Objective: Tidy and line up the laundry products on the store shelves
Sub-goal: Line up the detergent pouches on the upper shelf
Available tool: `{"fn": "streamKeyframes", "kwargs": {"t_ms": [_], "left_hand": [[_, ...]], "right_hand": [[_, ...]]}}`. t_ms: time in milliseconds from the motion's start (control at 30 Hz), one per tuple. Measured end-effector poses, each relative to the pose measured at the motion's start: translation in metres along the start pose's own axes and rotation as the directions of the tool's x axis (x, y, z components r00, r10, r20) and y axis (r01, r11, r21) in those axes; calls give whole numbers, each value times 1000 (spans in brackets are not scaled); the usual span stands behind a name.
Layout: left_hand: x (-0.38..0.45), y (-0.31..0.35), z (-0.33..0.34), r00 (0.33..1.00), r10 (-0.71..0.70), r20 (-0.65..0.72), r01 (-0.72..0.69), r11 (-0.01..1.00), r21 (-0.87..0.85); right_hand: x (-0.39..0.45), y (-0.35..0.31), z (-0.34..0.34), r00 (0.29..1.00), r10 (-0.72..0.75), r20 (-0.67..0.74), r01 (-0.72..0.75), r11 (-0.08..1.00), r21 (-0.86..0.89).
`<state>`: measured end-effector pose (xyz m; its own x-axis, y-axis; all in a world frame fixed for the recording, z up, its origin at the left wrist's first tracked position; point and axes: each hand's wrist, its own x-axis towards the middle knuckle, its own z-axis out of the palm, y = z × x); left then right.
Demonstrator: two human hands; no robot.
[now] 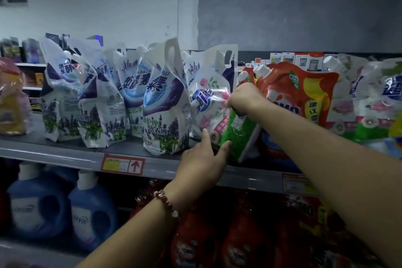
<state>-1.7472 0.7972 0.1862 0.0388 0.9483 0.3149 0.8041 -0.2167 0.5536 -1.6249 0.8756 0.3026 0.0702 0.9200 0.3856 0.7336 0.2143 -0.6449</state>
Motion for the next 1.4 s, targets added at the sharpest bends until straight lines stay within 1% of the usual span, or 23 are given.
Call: {"fn": "streamKeyframes", "kwargs": {"t_ms": [67, 133, 200, 233, 300, 400, 500, 567, 667, 767, 833, 933, 1033, 1100, 1167, 1300, 1400], "left_hand": [[7, 5, -1, 999, -22, 23, 24, 995, -93], [13, 7, 0, 1000, -5, 27, 10, 978, -207], [19, 8, 1, 1000, 4, -9, -6, 945, -326], [21, 9, 2, 999, -7, -38, -8, 930, -367], [22, 11, 2, 995, -29, -95, -11, 918, -396], [22, 12, 2, 979, -7, -204, -79, 907, -413], [24, 9, -1, 952, 27, -306, -144, 919, -368], [23, 7, -2, 937, 69, -343, -175, 941, -288], [20, 6, -1, 931, 121, -345, -185, 970, -158], [21, -2, 3, 926, 153, -345, -175, 984, -33], [20, -8, 7, 924, 171, -342, -156, 985, 72], [19, -14, 9, 931, 186, -315, -144, 978, 151], [21, -14, 7, 939, 174, -298, -132, 979, 156], [20, -13, 5, 946, 169, -275, -133, 980, 147], [18, -13, 4, 957, 158, -244, -131, 984, 123], [16, -10, 3, 979, 95, -181, -81, 993, 86], [12, -6, 3, 986, 70, -153, -50, 991, 128]], "right_hand": [[0, 2, -7, 999, 27, -41, -22, 991, 131], [-7, 1, -10, 998, 43, -54, -29, 968, 248], [-17, 1, -9, 997, 50, -65, -22, 927, 375], [-21, 2, -9, 995, 64, -71, -25, 889, 457], [-29, 6, -6, 992, 105, -65, -42, 779, 625], [-39, 11, -3, 987, 148, -54, -51, 624, 780], [-49, 14, 1, 984, 172, -51, -39, 485, 874], [-53, 18, 7, 981, 185, -61, -25, 427, 904], [-55, 23, 23, 982, 178, -60, -17, 402, 916], [-58, 29, 39, 975, 221, -24, -60, 366, 929], [-59, 35, 50, 962, 271, -17, -90, 376, 922], [-62, 40, 57, 954, 301, -10, -134, 452, 882], [-64, 43, 50, 958, 281, 52, -191, 494, 848], [-66, 45, 44, 967, 239, 82, -200, 529, 825], [-68, 47, 41, 979, 191, 75, -175, 590, 788], [-72, 51, 40, 990, 124, 61, -130, 700, 702], [-73, 54, 35, 993, 95, 73, -119, 758, 641]]}}
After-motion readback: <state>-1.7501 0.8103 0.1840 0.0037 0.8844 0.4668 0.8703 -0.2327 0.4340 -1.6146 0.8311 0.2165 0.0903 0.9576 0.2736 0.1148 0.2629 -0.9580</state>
